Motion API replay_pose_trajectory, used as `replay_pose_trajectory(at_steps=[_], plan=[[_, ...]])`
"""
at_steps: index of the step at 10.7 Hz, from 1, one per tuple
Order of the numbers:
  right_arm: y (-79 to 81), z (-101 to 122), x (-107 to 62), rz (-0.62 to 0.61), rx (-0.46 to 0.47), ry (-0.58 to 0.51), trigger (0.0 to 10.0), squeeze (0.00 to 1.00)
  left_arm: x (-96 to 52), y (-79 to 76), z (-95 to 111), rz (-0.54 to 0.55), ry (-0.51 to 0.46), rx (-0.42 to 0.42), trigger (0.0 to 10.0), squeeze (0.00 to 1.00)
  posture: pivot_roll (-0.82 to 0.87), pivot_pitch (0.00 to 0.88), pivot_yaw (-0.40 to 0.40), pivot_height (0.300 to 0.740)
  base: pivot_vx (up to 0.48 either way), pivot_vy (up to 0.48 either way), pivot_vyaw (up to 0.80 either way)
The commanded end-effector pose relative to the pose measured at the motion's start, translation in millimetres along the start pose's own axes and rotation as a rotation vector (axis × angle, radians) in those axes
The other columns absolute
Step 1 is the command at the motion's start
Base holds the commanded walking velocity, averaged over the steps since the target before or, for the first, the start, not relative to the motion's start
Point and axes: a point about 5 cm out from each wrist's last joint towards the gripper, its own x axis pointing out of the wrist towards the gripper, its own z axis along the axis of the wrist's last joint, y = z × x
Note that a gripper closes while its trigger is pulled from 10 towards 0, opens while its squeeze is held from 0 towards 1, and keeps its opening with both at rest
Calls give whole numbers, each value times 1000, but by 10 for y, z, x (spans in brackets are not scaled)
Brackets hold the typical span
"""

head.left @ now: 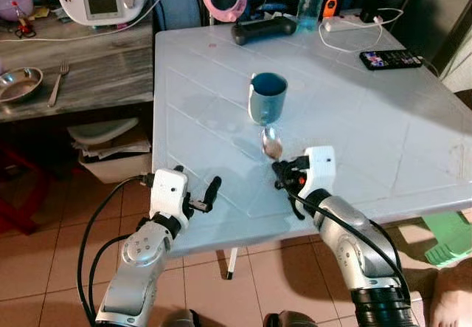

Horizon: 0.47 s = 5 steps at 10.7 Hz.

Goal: Setting the table

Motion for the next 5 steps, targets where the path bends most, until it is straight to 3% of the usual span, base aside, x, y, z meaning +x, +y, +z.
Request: replay_pose_trajectory(at_steps=[1,5], plan=[[34,99,-3,16,-3,-52,0,0,1,33,-11,12,6,10,10000,0,-15,45,44,740,0,480,0],[53,66,-34,23,-38,-68,0,0,7,29,-18,14,7,16,10000,0,-16,51,44,740,0,480,0]])
